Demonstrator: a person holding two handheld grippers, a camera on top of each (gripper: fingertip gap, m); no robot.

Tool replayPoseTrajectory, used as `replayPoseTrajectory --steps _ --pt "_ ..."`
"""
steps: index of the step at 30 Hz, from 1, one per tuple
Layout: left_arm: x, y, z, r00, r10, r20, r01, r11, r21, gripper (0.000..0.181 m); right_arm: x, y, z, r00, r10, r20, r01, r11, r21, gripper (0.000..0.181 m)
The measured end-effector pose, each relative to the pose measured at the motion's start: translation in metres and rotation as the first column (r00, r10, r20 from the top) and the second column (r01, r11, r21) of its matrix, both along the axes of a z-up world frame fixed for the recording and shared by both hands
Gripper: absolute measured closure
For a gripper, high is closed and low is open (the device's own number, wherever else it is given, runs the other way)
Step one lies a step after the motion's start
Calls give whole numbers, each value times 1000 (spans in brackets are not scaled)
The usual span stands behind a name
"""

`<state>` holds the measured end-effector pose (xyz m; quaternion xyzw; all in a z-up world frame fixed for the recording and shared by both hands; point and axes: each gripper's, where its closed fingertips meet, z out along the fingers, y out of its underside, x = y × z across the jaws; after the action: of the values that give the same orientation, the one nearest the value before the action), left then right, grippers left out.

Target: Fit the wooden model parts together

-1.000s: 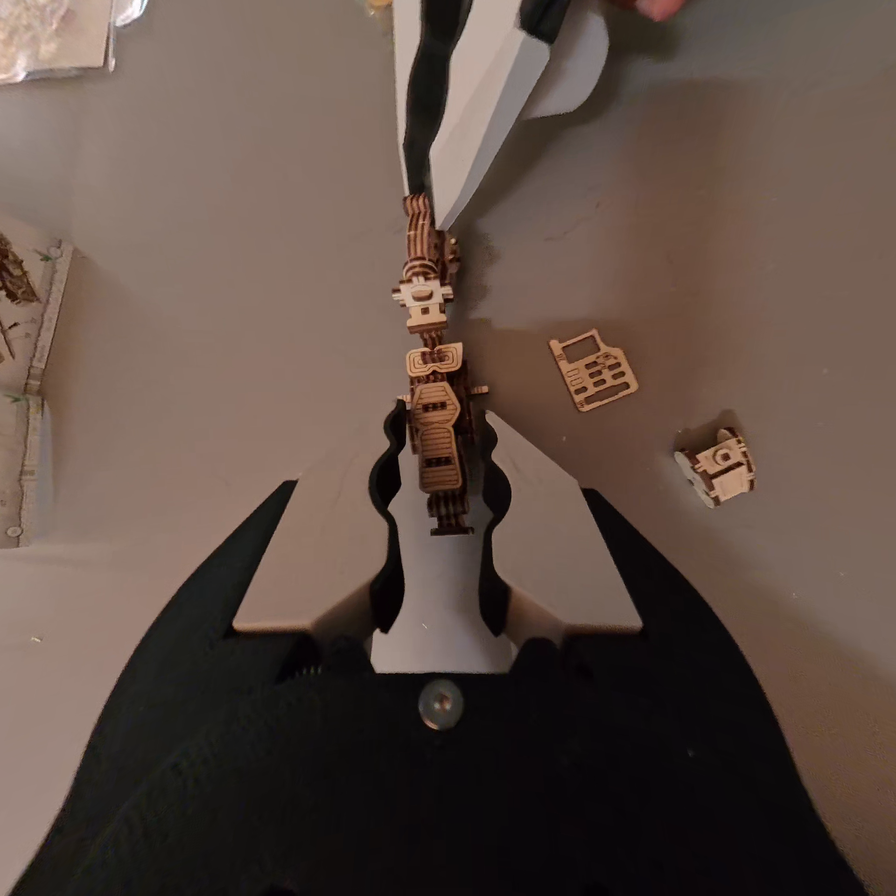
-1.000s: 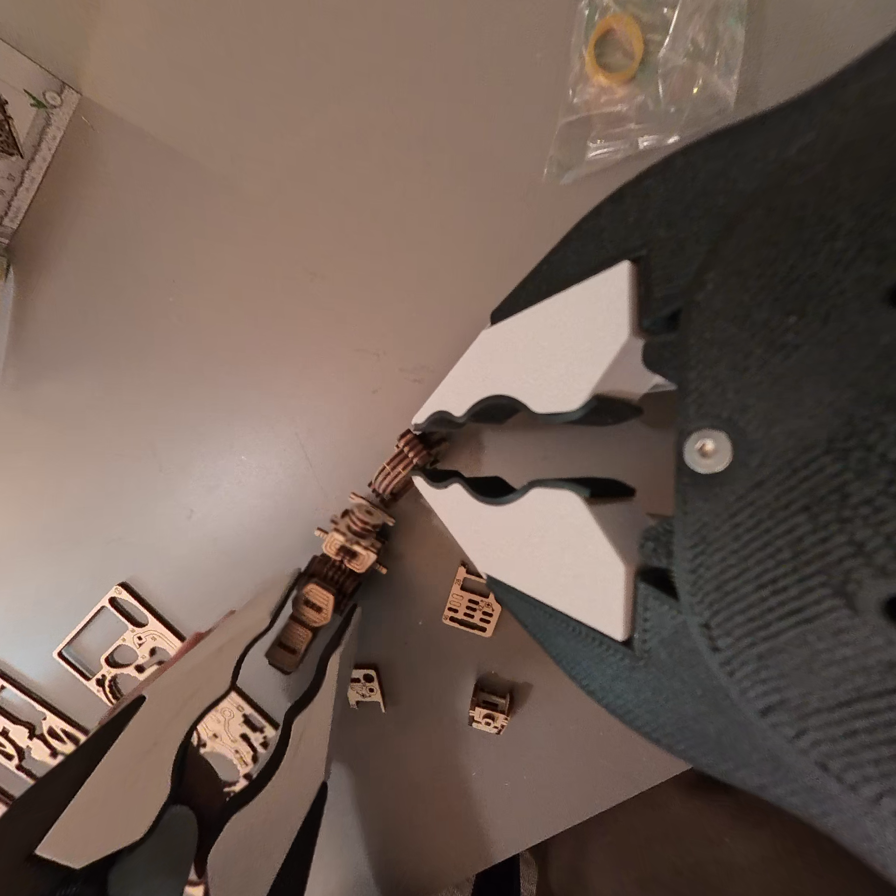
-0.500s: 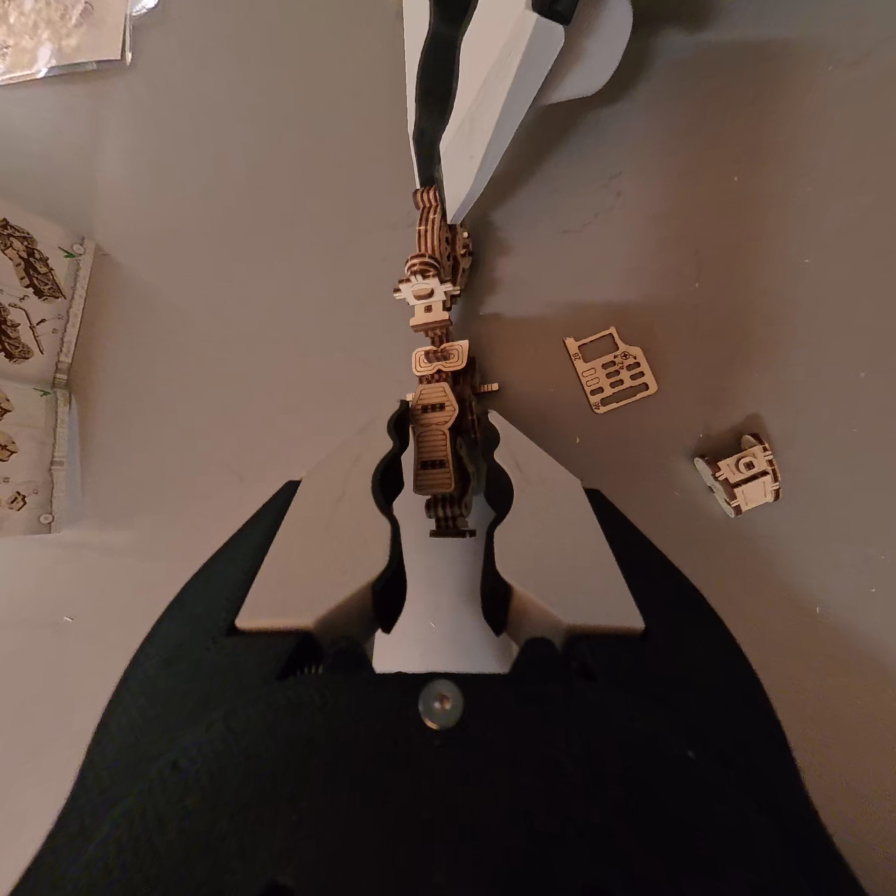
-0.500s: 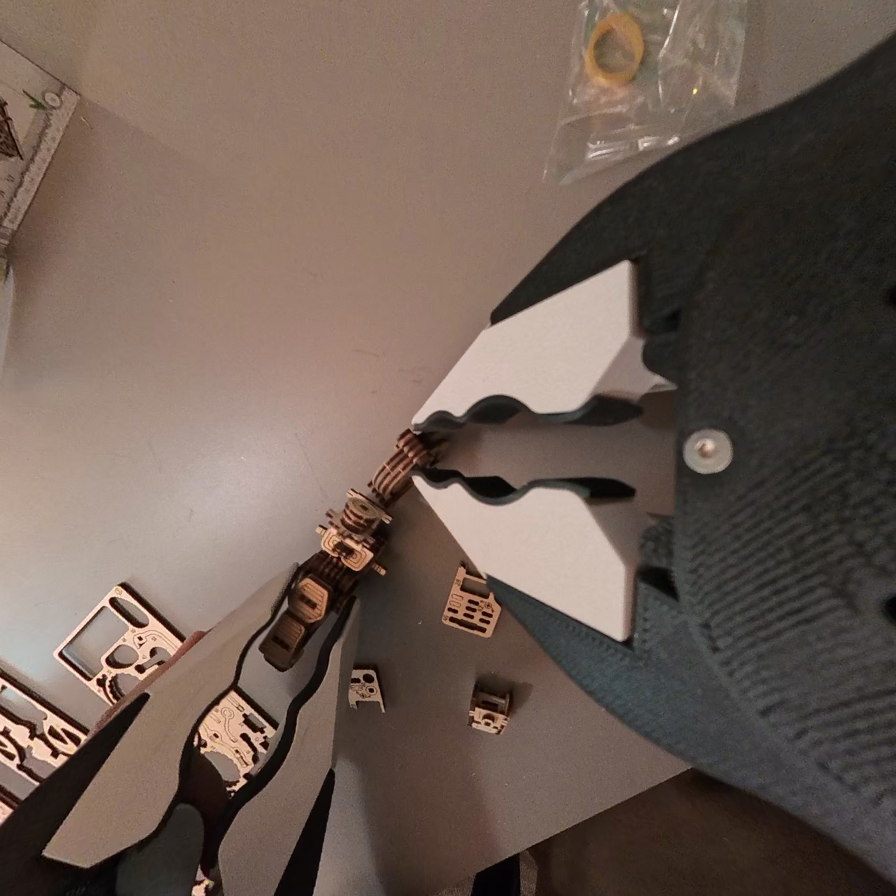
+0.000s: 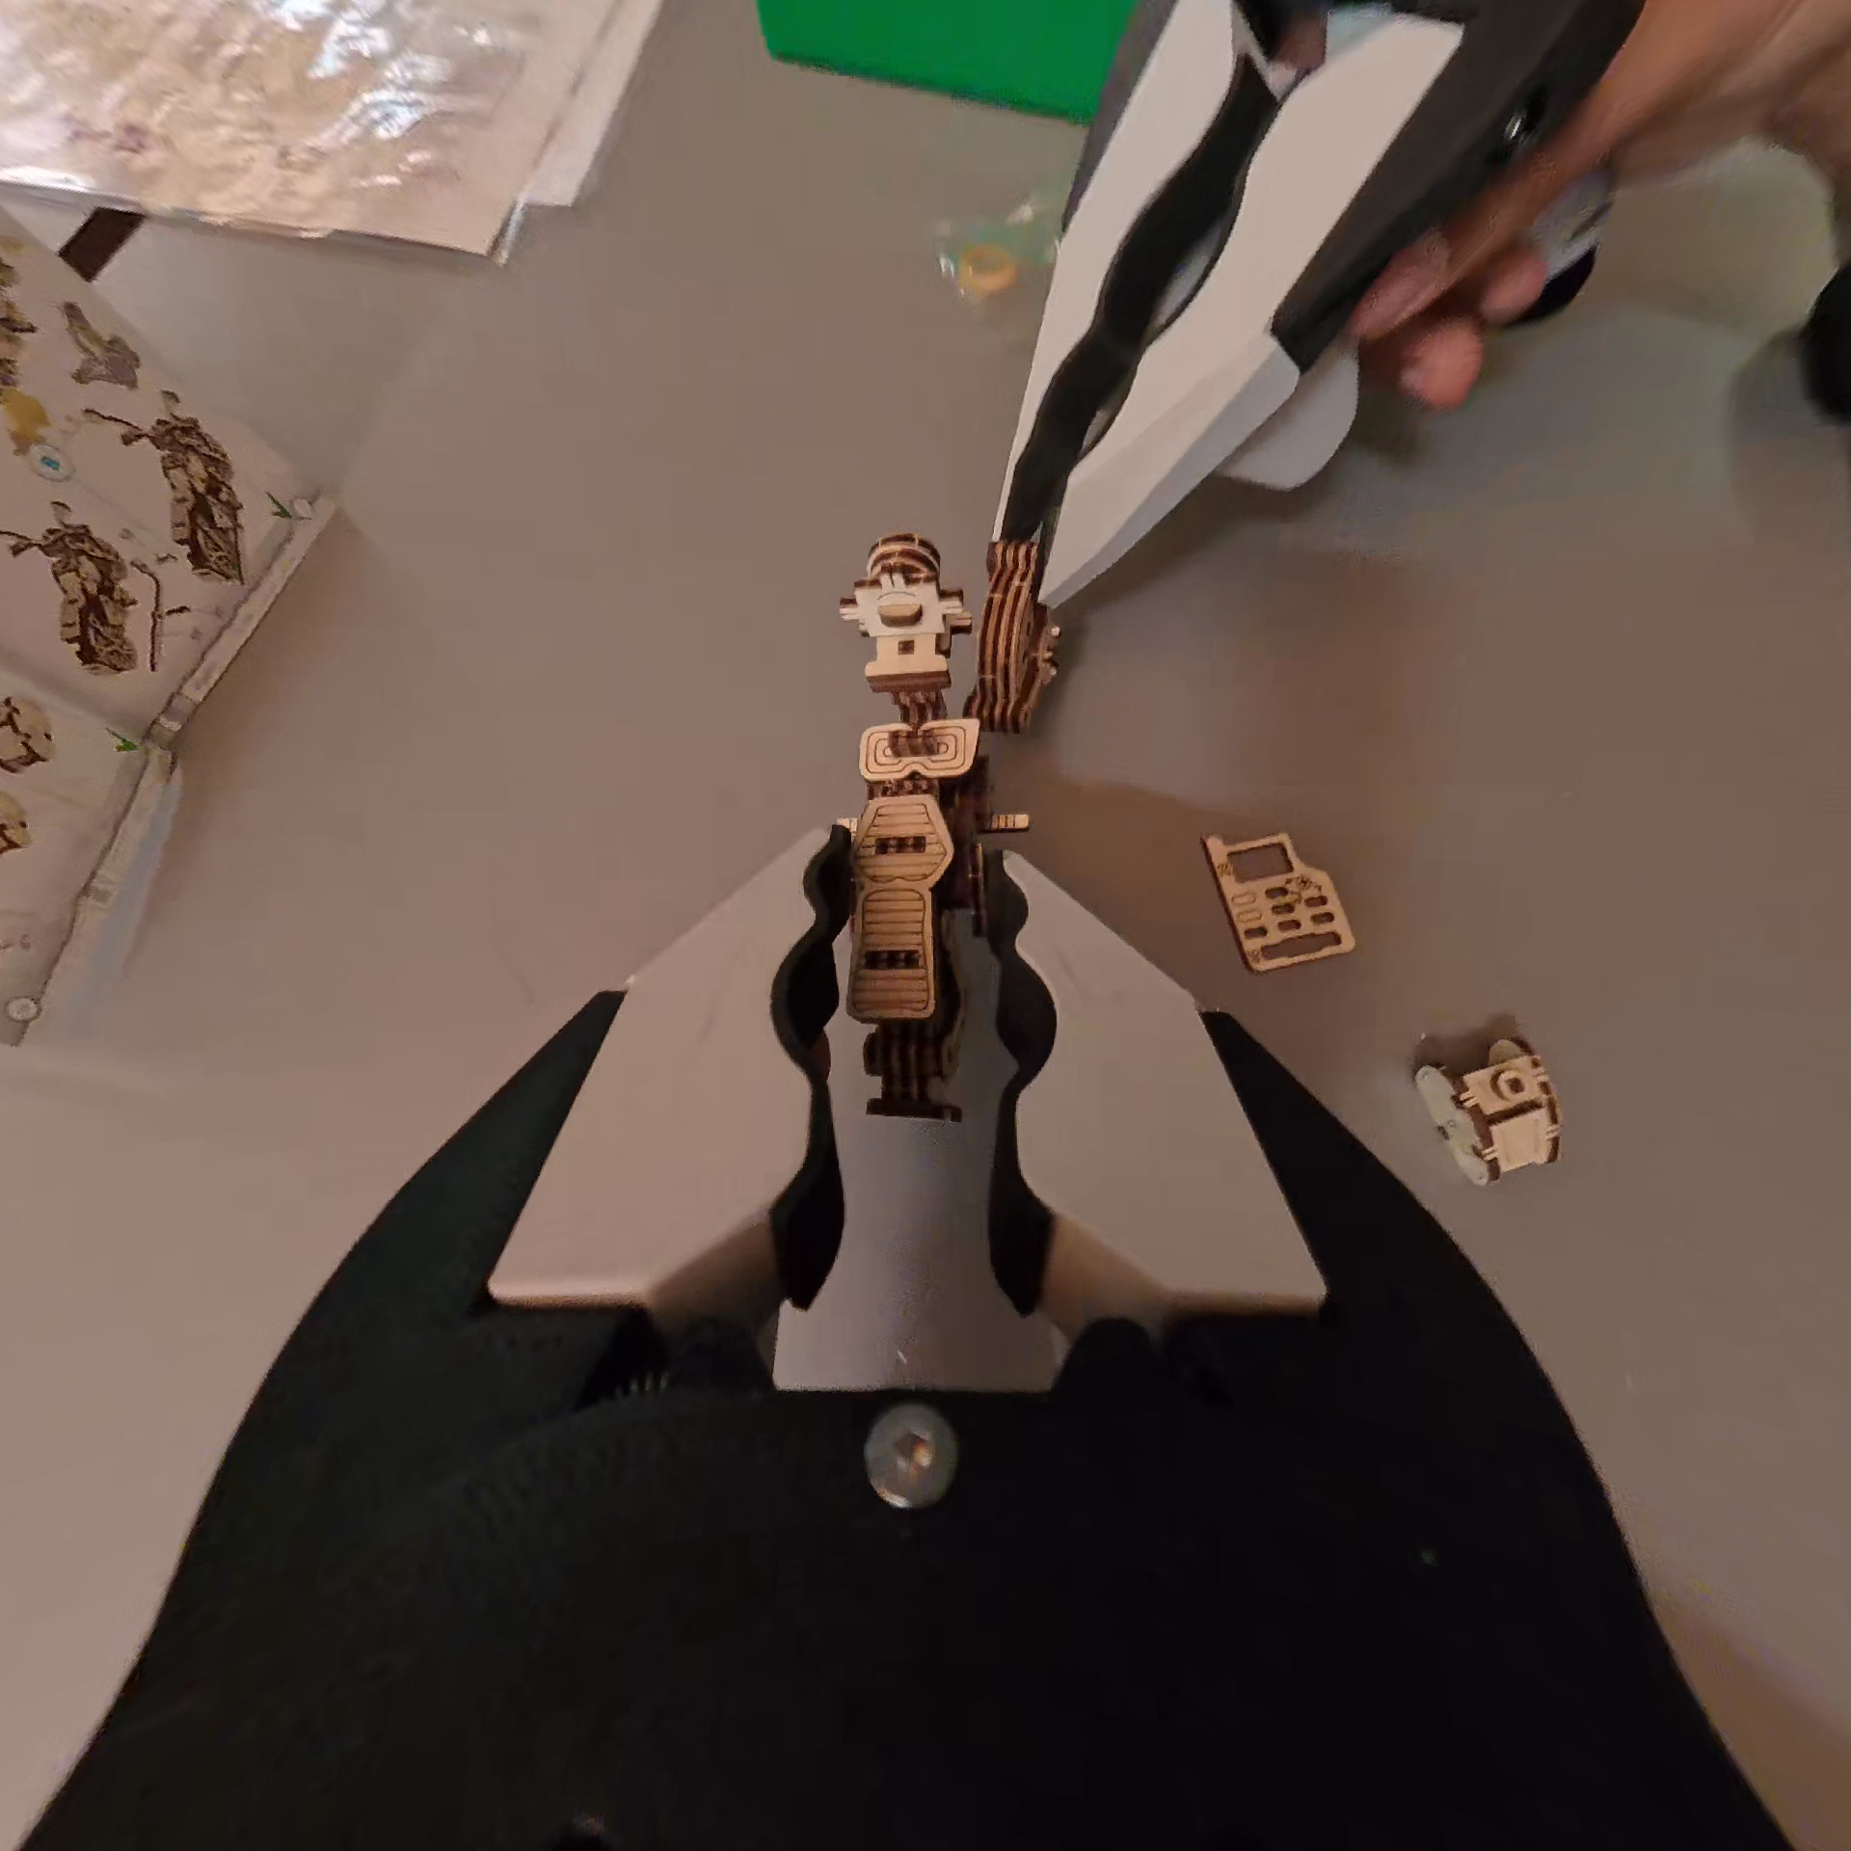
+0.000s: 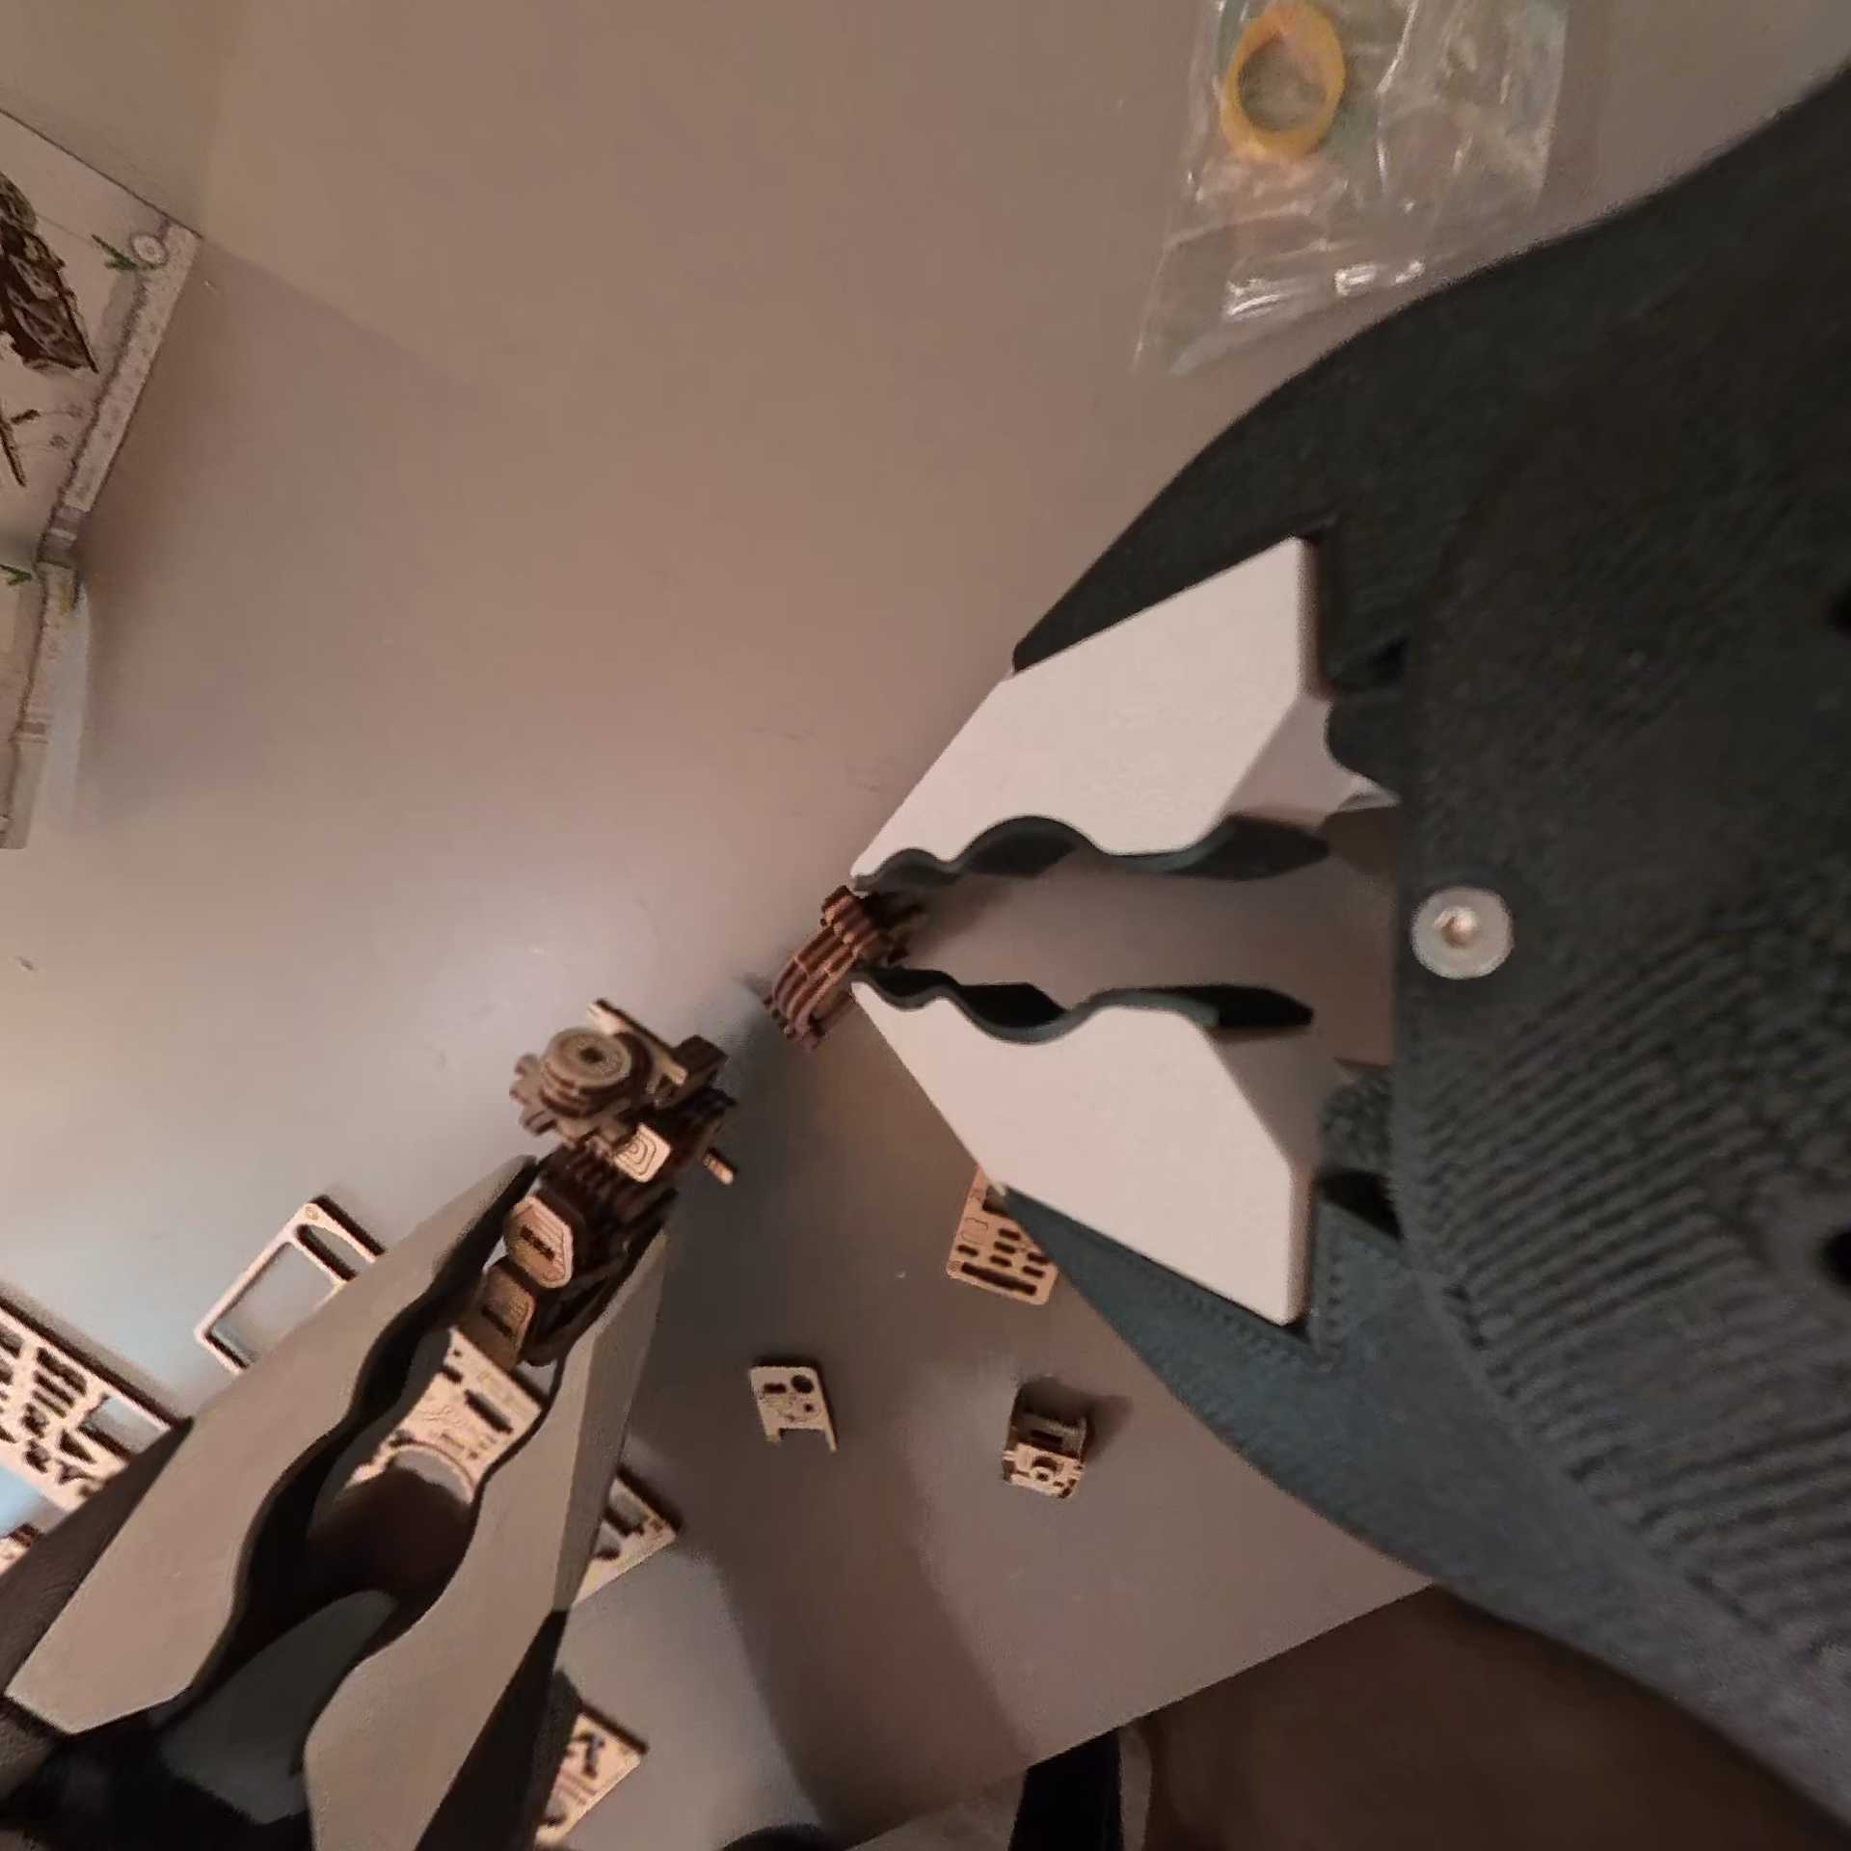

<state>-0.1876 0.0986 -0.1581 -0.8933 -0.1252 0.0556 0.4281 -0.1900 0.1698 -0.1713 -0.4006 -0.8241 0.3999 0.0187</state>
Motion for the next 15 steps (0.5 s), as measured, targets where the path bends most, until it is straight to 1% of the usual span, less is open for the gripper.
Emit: replayPoseTrajectory --steps 2,5,10,15 --pt "-2 -1 2 1000 5 22 -6 999 44 157 -3 0 3 1000 -17 0 17 999 -34 168" --pt "0 1 0 1000 -5 31 3 997 71 158 -6 1 7 1000 -31 -1 31 997 -74 168" --pt "3 5 -7 999 -26 42 22 997 79 160 -5 -1 4 999 -25 38 30 991 -133 168" --pt "3 2 -14 998 -20 62 18 999 45 159 -5 0 -2 999 -23 44 28 993 -114 168"
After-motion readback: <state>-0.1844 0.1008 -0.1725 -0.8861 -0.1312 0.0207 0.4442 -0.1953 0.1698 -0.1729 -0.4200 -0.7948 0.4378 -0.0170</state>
